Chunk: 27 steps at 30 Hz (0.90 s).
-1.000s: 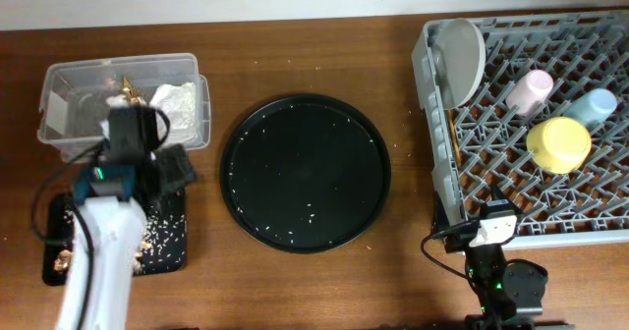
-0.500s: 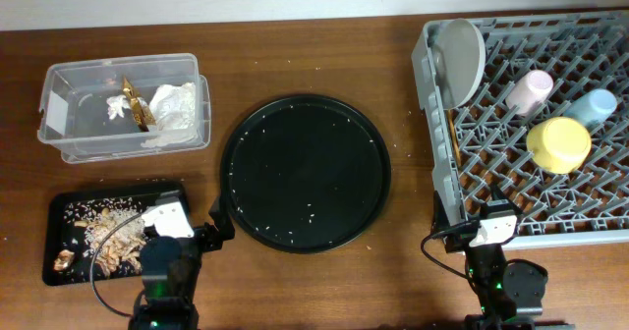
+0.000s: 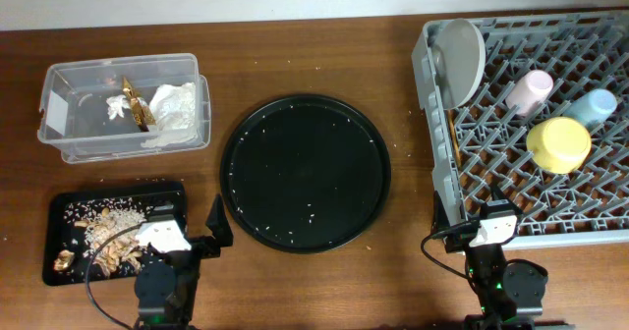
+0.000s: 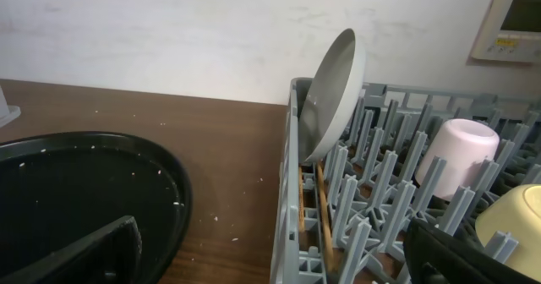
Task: Sort waste into correct bins and load items into the dishwasher rack
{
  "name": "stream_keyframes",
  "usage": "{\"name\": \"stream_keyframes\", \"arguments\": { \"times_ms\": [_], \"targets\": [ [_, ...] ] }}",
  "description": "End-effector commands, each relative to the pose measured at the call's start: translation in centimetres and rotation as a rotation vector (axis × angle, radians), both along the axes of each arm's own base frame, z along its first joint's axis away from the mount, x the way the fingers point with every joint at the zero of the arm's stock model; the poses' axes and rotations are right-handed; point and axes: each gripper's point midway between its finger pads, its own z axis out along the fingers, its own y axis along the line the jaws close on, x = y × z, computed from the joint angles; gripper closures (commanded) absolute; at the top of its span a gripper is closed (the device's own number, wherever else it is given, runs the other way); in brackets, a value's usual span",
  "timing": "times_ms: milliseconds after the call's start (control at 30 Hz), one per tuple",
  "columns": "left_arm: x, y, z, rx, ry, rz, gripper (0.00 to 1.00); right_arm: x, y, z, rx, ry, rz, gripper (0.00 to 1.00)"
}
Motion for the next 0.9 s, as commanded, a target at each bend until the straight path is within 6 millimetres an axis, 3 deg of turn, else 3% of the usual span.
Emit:
{"name": "stream_keyframes", "arguments": {
  "times_ms": [0, 200, 367, 500, 867],
  "targets": [
    [-0.7, -0.5, -1.0, 0.050, 0.028, -0.038, 0.01, 0.0, -0.2, -0.3, -0.003, 0.003, -0.010, 0.02],
    [-1.1, -0.6, 2.4, 0.074, -0.123, -0.047, 0.00, 0.0, -0.2, -0.3, -0.003, 0.004, -0.011, 0.01],
    [-1.0, 0.0, 2.3, 0.094, -0.120, -0.011, 0.01, 0.0, -0.2, -0.3, -0.003, 0.004, -0.010, 0.02],
    [-1.1, 0.0, 2.3, 0.302, -0.126, -0.041, 0.01, 0.0, -0.2, -0.3, -0.003, 0.004, -0.011, 0.02],
    [-1.1, -0.5, 2.4, 0.296, -0.133, -0.070, 0.01, 0.0, -0.2, -0.3, -0.003, 0.004, -0.010, 0.02]
  ]
}}
